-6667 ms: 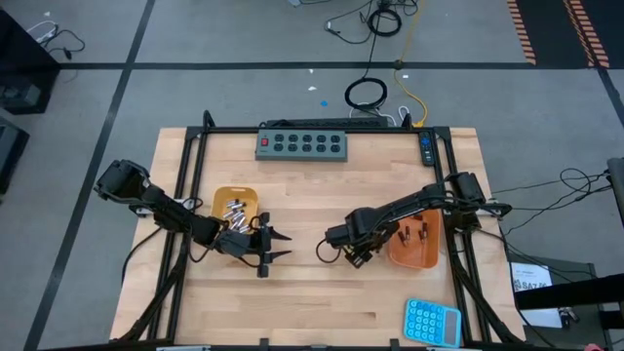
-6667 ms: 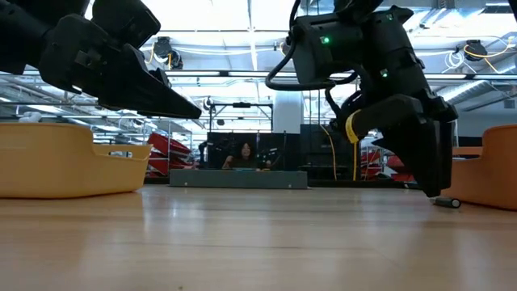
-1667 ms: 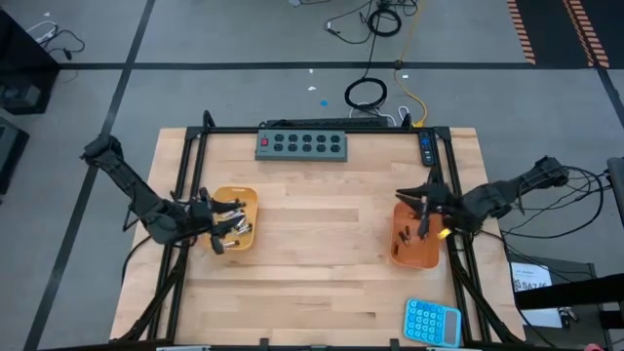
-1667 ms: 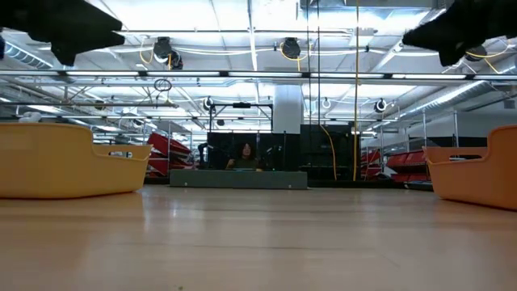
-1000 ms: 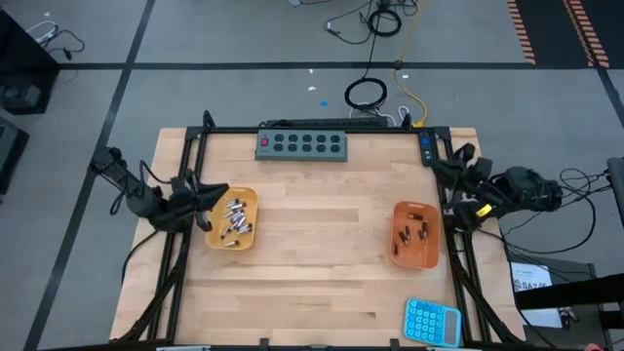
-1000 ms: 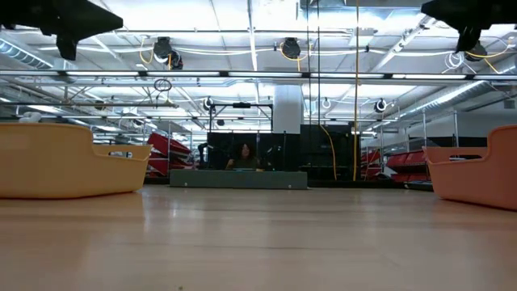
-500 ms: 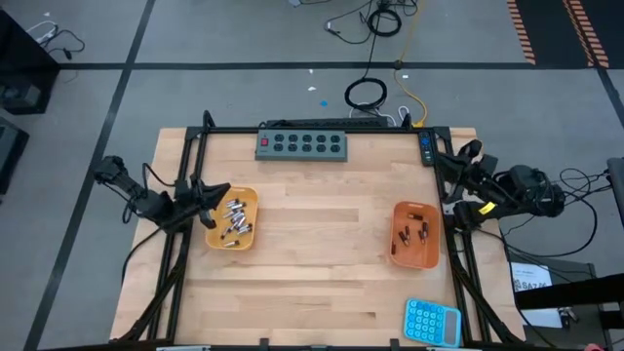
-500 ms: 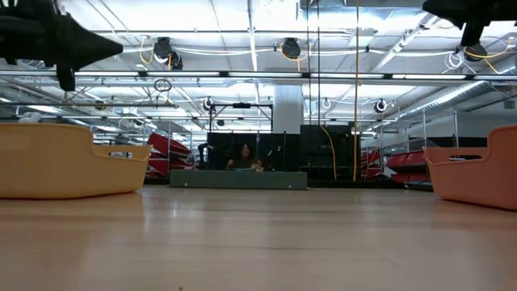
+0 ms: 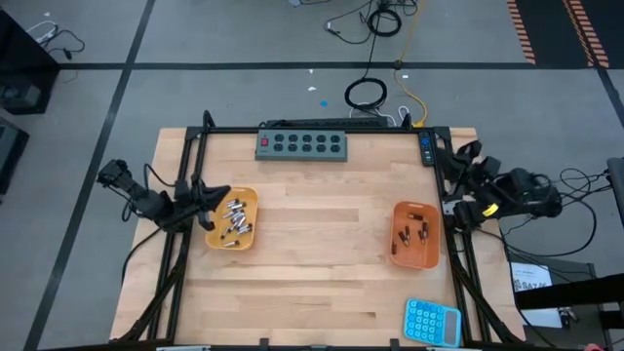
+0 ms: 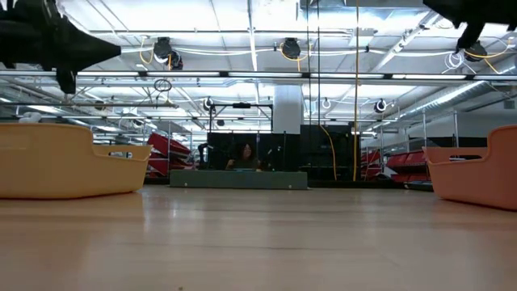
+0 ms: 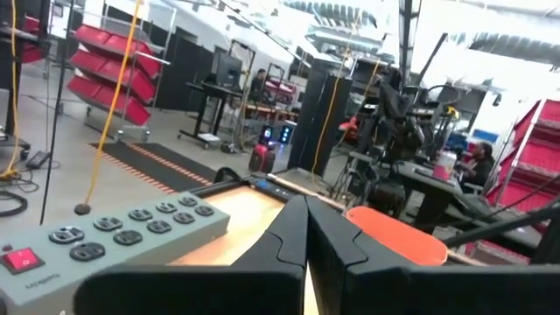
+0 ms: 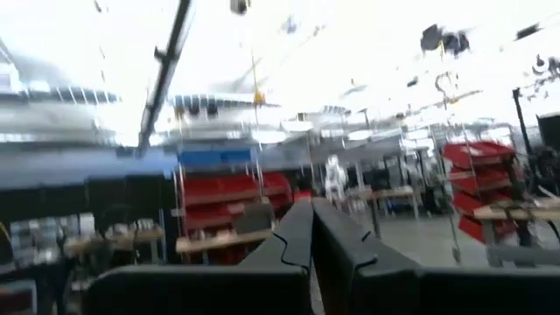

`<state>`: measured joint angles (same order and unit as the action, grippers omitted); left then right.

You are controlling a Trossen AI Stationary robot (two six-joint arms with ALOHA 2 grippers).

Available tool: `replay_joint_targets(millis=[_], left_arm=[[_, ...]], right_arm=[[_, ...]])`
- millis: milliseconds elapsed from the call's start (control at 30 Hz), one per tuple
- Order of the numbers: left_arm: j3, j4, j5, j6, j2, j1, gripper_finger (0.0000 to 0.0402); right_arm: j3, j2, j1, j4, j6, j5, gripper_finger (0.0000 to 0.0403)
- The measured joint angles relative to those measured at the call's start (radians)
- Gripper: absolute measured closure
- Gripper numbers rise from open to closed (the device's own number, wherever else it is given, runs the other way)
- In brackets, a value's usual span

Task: Sort batteries
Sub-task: Return to Home Position

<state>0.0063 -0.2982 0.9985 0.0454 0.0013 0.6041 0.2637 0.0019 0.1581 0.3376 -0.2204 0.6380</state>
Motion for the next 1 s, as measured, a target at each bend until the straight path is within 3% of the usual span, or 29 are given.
replay_joint_targets(millis=[233, 433, 667, 867, 1000], left_arm=[[0.000, 0.000, -0.007, -0.044, 0.003, 0.000, 0.0396], [0.000, 0.000, -0.054, -0.115, 0.004, 0.003, 0.0396], [-0.001, -0.008, -0.066, -0.214, 0.004, 0.017, 0.0396], [-0.001, -0.141, -0.086, -0.364, 0.000, -0.029, 0.0396], [-0.001, -0.165, -0.113, -0.414, 0.000, -0.080, 0.0396]], right_arm=[[-0.229, 0.001, 0.000, 0.372, -0.084, -0.019, 0.0403], [-0.251, 0.003, 0.000, 0.367, -0.126, -0.066, 0.0403], [-0.250, 0.003, -0.018, 0.371, -0.375, -0.182, 0.0403], [-0.249, 0.001, -0.123, 0.433, -0.435, -0.241, 0.0403], [-0.249, 0.001, -0.222, 0.398, -0.376, -0.281, 0.0403]])
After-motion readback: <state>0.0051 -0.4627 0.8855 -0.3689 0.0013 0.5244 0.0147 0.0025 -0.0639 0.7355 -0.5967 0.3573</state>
